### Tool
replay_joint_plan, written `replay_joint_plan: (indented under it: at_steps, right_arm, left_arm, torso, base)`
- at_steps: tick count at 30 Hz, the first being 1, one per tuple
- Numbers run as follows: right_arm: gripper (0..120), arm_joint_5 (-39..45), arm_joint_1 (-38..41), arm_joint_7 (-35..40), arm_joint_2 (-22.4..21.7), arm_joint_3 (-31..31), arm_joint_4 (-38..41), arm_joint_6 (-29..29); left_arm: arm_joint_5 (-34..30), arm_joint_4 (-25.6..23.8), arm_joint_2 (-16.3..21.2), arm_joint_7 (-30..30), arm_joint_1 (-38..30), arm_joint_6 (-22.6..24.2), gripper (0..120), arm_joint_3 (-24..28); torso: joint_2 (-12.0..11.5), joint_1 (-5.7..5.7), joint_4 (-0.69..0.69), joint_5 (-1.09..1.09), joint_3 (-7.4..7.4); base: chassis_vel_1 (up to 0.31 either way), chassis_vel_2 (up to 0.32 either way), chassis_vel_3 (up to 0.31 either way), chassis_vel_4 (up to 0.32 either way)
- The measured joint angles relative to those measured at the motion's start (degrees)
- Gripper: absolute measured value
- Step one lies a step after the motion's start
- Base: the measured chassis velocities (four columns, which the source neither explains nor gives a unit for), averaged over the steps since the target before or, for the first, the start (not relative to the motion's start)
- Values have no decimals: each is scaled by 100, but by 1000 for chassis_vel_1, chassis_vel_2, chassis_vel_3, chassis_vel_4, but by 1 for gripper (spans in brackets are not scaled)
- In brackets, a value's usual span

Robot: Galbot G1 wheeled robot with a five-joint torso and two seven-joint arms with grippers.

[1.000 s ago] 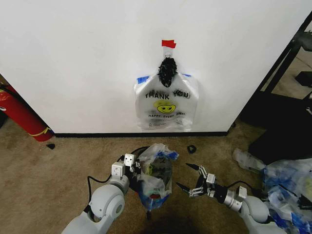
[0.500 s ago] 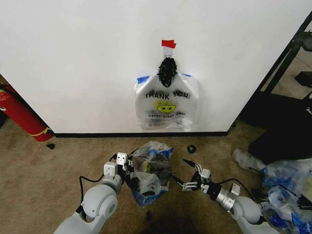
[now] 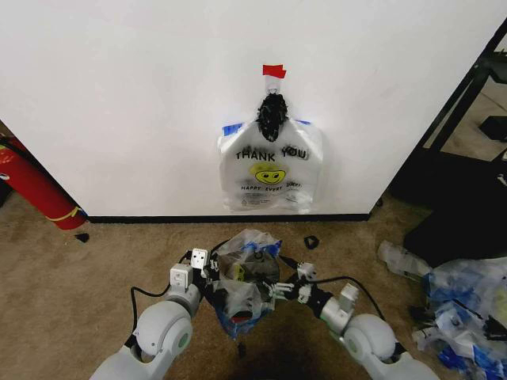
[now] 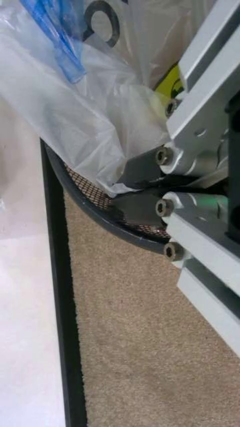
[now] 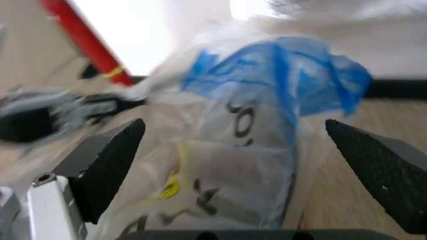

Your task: Pick up the garbage bag from the wall and place it over the trash bin.

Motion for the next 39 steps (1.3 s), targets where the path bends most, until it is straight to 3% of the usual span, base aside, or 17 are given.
replay_joint_plan:
  at_steps: [5,15,20,22,25,32,34,39]
  right_arm:
    - [100,539,240,1240,25,-205,380,-1069]
    - [95,631,578,1315,62,-246,278,-1985]
    - [74,716,836,1173,181,-236,82,-2203]
    - [72,733,875,1171,200,-239,29,-2220]
    - [57,778,1010,1179,290,-271,-216,-2296]
    - [31,1039,1103,1378,364,-236,-364,-2686]
    - [28,1069,1102,1407,368,-226,-369,-2712]
    - [7,1205,1000,1837,399,-208,-259,-2675]
  left_arm:
    - [-1,2,43,0,-49,-1,0,81]
    - [-27,85,104,4,-191,1,0,256]
    - [-34,129,108,17,-223,4,0,290]
    - [-34,136,108,19,-224,4,0,291]
    - [-34,168,97,22,-232,4,0,307]
    - [-34,181,76,29,-260,4,0,334]
    - [-33,180,73,30,-260,3,0,337]
    - [48,-41,45,38,-120,-65,0,353]
  torso:
    - [0,0,0,0,0]
    - [0,0,-1,1,0]
    - [0,0,0,1,0]
    - [0,0,0,1,0]
    - [0,0,0,2,0]
    - [2,0,-2,0,-1]
    - [2,0,-2,0,-1]
    - [2,0,0,1,-1]
  base:
    - [0,0,0,0]
    - [0,0,0,0]
    - [0,0,0,0]
    - [0,0,0,0]
    - [0,0,0,0]
    - [0,0,0,0]
    - [0,0,0,0]
    - [0,0,0,0]
